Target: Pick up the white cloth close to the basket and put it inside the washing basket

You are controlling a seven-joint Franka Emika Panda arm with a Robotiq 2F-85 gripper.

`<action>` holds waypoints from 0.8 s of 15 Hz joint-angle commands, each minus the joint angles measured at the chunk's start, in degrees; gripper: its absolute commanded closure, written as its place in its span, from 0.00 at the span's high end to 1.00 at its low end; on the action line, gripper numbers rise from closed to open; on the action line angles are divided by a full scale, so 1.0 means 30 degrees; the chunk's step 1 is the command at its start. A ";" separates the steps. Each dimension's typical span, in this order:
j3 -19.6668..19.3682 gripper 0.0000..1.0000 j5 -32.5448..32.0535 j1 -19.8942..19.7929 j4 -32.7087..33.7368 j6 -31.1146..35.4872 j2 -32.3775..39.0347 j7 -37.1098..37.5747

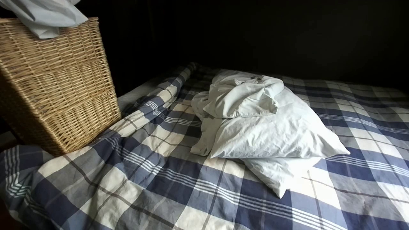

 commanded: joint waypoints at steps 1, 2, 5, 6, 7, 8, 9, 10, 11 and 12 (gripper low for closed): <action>0.0895 0.01 0.0380 0.0627 0.0475 0.0654 0.0561 -0.2507; 0.1133 0.01 0.0309 0.0772 0.0603 0.0658 0.0784 -0.2946; 0.1848 0.01 0.0002 0.1166 0.1172 0.0613 0.1755 -0.3784; 0.2093 0.01 -0.0076 0.1269 0.1367 0.0709 0.2145 -0.4041; 0.2290 0.01 -0.0225 0.1359 0.1542 0.0728 0.2553 -0.4132; 0.2537 0.01 -0.0440 0.1409 0.1821 0.0899 0.3118 -0.4157; 0.2716 0.01 -0.0707 0.1441 0.2047 0.0993 0.3697 -0.3991; 0.2867 0.01 -0.1003 0.1479 0.2249 0.1229 0.4195 -0.3968; 0.3009 0.01 -0.1510 0.1503 0.2500 0.1554 0.4768 -0.3596; 0.3051 0.01 -0.1891 0.1584 0.2677 0.1828 0.5248 -0.3425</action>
